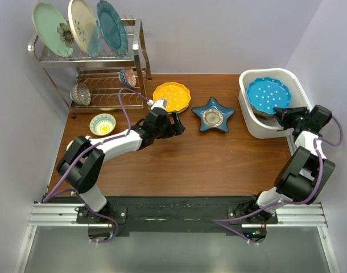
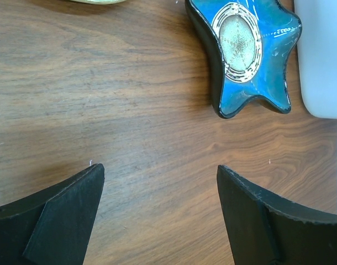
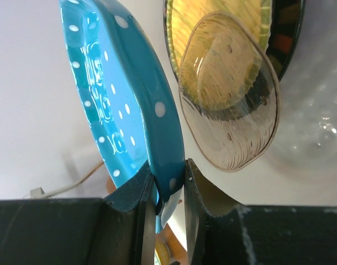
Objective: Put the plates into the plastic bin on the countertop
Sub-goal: Place the plate in the plastic bin.
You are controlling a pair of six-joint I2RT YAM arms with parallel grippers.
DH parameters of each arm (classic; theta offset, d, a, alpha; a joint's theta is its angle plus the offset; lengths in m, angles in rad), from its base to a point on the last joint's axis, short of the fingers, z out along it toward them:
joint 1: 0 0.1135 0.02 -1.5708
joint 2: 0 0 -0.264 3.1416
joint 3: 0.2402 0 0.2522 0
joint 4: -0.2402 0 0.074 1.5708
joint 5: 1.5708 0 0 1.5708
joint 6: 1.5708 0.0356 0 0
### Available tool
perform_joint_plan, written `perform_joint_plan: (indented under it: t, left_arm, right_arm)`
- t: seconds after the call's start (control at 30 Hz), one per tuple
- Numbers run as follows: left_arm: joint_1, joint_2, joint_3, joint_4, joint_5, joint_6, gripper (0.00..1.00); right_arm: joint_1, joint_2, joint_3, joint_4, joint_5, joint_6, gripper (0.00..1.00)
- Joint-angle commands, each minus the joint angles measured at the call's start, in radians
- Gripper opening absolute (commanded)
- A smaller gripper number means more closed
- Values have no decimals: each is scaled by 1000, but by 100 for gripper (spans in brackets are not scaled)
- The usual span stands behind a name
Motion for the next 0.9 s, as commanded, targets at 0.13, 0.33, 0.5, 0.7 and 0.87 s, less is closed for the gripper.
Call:
perform_joint_plan:
  t: [0.13,0.33,0.5,0.7,0.87]
  left_arm:
    - [6,6,12,48,15,24,87]
    - [8,19,22,59,40,35,87]
    - [6,26,28,62,46,38,87]
    - [6,34,29,73,57,38,87]
    - [6,31,16,113,64,36,87]
  right_arm:
    - [-9,-47,39,149,28,61,0]
    - [-9,-36,42,135,78,58,0]
    - [-9,-11,62,117,98,50,0]
    - [-8,35,73,121,109,50,0]
    - [-5,68,82,127,127,51,0]
